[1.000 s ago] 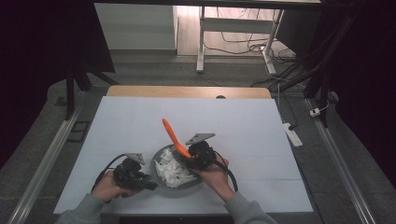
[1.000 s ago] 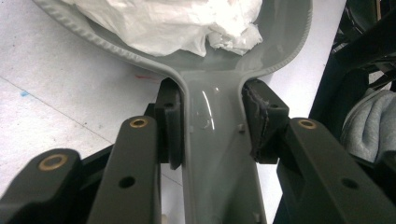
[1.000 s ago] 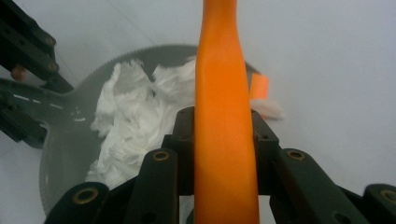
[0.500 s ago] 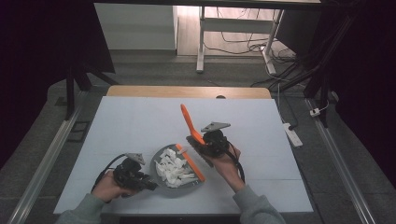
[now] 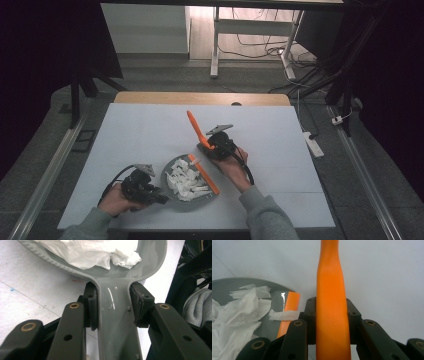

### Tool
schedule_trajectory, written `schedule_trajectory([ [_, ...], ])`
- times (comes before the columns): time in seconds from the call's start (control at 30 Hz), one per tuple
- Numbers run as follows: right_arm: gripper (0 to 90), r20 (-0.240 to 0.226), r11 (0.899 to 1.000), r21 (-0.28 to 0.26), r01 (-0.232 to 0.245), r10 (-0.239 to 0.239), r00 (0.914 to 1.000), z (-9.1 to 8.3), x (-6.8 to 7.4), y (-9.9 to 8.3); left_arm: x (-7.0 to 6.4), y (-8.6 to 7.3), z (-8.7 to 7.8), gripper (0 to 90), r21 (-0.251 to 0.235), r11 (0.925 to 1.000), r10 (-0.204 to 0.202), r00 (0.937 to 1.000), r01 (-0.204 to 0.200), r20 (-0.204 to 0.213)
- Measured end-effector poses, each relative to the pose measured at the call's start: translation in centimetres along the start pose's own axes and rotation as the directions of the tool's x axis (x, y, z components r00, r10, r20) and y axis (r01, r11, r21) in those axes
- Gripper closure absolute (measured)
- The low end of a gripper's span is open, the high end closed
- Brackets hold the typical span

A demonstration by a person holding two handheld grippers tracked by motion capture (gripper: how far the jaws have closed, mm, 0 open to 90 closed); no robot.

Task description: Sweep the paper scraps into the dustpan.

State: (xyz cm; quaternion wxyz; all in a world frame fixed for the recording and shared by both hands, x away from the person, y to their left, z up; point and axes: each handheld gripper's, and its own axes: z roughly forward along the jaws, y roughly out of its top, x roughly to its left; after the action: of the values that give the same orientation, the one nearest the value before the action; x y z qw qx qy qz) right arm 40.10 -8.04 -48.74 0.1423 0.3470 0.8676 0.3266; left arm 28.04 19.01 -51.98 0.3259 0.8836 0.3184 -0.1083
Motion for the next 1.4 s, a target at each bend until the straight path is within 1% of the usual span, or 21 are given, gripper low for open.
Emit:
schedule_trajectory([
  [0.03,70.2,-0.004,1.0,0.004,0.009,-0.009,0.9999,0.1,0.1,0.1,0.0,0.0,0.0,61.6,0.0,1.0,0.0,1.0,0.0,0.0],
  [0.2,70.3,-0.015,1.0,0.014,0.023,-0.023,0.9996,0.4,0.6,0.1,0.0,0.0,0.0,61.6,0.0,1.0,0.0,1.0,0.0,0.001],
  [0.23,70.3,-0.017,1.0,0.016,0.023,-0.023,0.9996,0.4,0.8,0.1,0.0,0.0,0.0,61.6,0.0,1.0,0.0,1.0,0.0,0.001],
  [0.43,70.3,-0.027,0.998,0.024,0.061,-0.06,0.9978,0.3,1.9,0.0,0.0,0.0,0.0,61.6,0.002,1.0,0.001,1.0,-0.001,0.002],
  [0.57,70.3,-0.045,0.997,0.025,0.076,-0.074,0.9962,0.1,2.6,-0.1,0.0,0.0,0.0,61.6,0.001,1.0,0.0,1.0,0.0,0.002],
  [0.63,70.3,-0.069,0.997,0.026,0.075,-0.073,0.995,-0.1,2.9,-0.3,0.0,0.0,0.0,61.6,0.002,1.0,0.0,1.0,0.0,0.001],
  [0.7,70.2,-0.077,0.996,0.024,0.086,-0.084,0.9935,-0.4,3.3,-0.4,0.0,0.0,0.0,61.6,0.001,1.0,0.0,1.0,0.0,0.001],
  [0.73,70.2,-0.089,0.997,0.02,0.08,-0.078,0.993,-0.6,3.5,-0.5,0.0,0.0,0.0,61.6,0.001,1.0,0.0,1.0,0.0,0.001],
  [0.77,70.2,-0.106,0.997,0.02,0.076,-0.074,0.9917,-0.8,3.6,-0.5,0.1,0.0,0.0,61.6,0.001,1.0,0.0,1.0,0.0,0.001],
  [0.87,70.2,-0.151,0.997,0.011,0.083,-0.08,0.9853,-1.5,4.2,-0.6,0.0,0.0,0.0,61.6,0.001,1.0,-0.001,1.0,0.001,0.001],
  [0.93,70.3,-0.169,0.995,-0.008,0.098,-0.098,0.9809,-2.1,4.7,-0.6,0.0,0.0,0.0,61.6,0.001,1.0,-0.001,1.0,0.001,0.0],
  [0.97,70.2,-0.171,0.995,-0.015,0.096,-0.098,0.9804,-2.4,4.8,-0.7,0.0,0.0,0.0,61.6,0.001,1.0,-0.001,1.0,0.001,0.0],
  [1.03,70.2,-0.168,0.994,-0.036,0.102,-0.107,0.98,-3.0,4.8,-0.7,0.0,0.0,0.0,61.6,0.001,1.0,-0.001,1.0,0.001,0.0],
  [1.17,70.2,-0.143,0.995,-0.055,0.087,-0.094,0.9853,-4.0,4.1,-0.9,0.0,0.0,0.0,61.6,0.0,1.0,-0.002,1.0,0.002,0.0],
  [1.27,70.2,-0.132,0.996,-0.058,0.07,-0.077,0.9883,-4.5,3.5,-1.3,0.0,0.0,0.1,61.6,0.0,1.0,-0.003,1.0,0.003,-0.001],
  [1.33,70.2,-0.121,0.996,-0.058,0.067,-0.073,0.99,-4.9,3.1,-1.5,0.0,0.0,0.1,61.6,0.0,1.0,-0.002,1.0,0.002,-0.002],
  [1.4,70.2,-0.124,0.997,-0.054,0.062,-0.069,0.9899,-5.2,2.8,-1.7,0.0,0.0,0.1,61.6,0.001,1.0,-0.002,1.0,0.002,-0.001],
])
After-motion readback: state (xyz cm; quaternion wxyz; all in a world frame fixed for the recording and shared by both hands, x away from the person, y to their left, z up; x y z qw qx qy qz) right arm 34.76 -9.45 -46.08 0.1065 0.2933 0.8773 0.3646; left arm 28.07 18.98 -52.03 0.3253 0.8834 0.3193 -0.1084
